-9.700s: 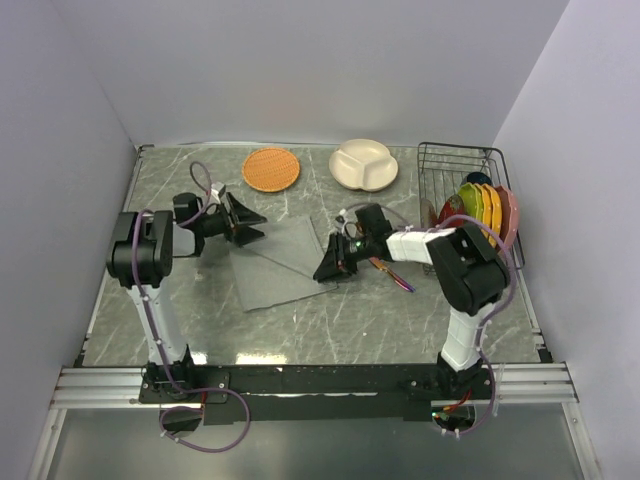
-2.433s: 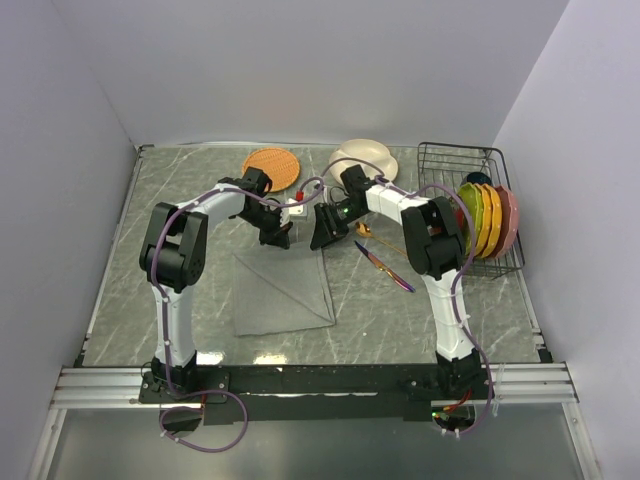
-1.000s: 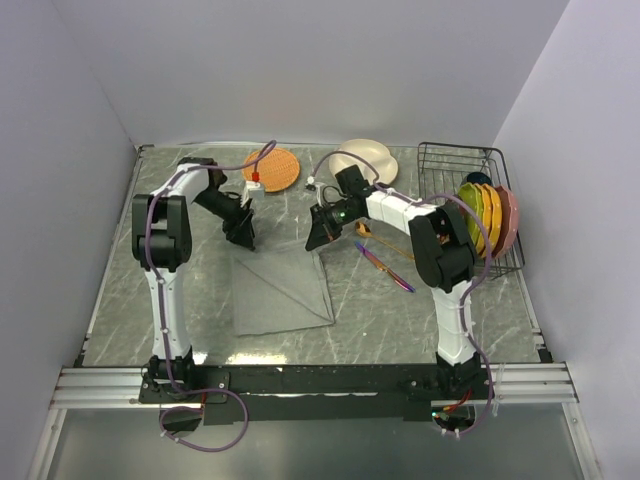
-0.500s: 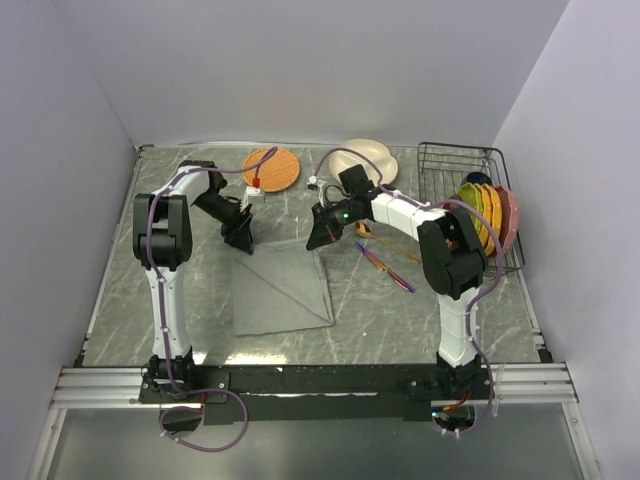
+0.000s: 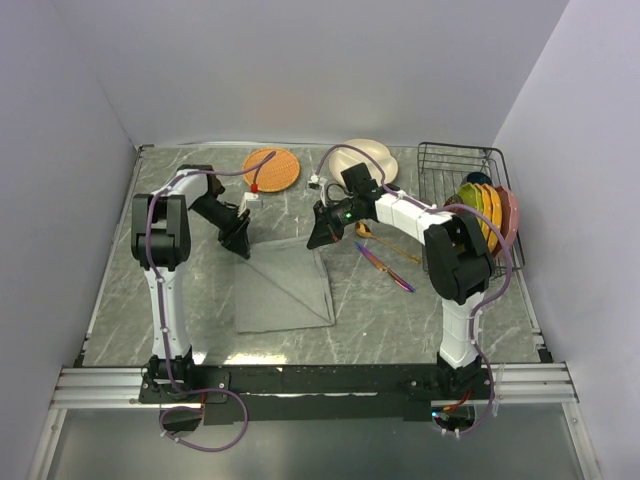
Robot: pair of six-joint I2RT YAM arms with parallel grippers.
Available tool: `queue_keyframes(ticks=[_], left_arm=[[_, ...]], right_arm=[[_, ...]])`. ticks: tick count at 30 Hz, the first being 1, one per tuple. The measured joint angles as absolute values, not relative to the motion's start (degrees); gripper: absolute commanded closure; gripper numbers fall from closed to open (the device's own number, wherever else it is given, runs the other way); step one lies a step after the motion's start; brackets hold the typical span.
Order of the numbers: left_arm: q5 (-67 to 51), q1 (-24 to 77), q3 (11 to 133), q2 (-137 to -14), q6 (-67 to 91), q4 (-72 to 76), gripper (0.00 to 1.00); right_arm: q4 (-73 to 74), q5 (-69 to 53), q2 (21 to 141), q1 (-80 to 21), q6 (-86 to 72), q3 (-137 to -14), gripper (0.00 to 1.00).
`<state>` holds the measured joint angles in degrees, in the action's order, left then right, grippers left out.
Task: Fold the napkin into a case and place the utensils inside
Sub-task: Pick up the upper triangle-folded napkin from the center of the board.
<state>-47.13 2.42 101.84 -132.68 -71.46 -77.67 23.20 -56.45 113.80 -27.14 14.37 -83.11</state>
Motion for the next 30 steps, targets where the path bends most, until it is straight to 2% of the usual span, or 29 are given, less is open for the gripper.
queue_keyframes(ticks=[7,12,15,16,18,19,25,30], left_arm=[[-47.16,1.54,101.10,-132.55,-71.44,-78.81,0.51],[-46.46,1.06,99.63,-131.55,-72.07,-78.89,0.53],[-45.76,0.93,99.20,-131.28,-72.44,-78.94,0.68],[-45.50,0.93,99.18,-131.28,-72.47,-78.83,0.78],[-44.86,0.93,99.15,-131.28,-72.27,-78.50,0.90],[-44.62,0.93,99.15,-131.28,-72.27,-78.24,0.99],[-45.01,0.93,102.13,-130.69,-68.90,-77.97,0.99],[-45.98,0.97,103.00,-123.57,-61.67,-74.13,0.99]], right_arm=[[23.46,-56.45,113.80,-27.14,15.38,-83.11,1.00],[23.64,-56.47,113.80,-27.14,16.01,-83.11,1.00],[23.64,-56.49,113.80,-27.14,16.16,-83.11,1.00],[23.64,-56.49,113.80,-27.14,16.21,-83.11,1.00],[23.66,-56.49,113.80,-27.11,16.38,-83.11,1.00],[23.68,-56.49,113.80,-27.11,16.56,-83.11,1.00],[24.67,-55.59,113.34,-26.72,18.90,-83.22,1.00],[23.90,-52.60,109.89,-24.80,21.30,-83.24,1.00]])
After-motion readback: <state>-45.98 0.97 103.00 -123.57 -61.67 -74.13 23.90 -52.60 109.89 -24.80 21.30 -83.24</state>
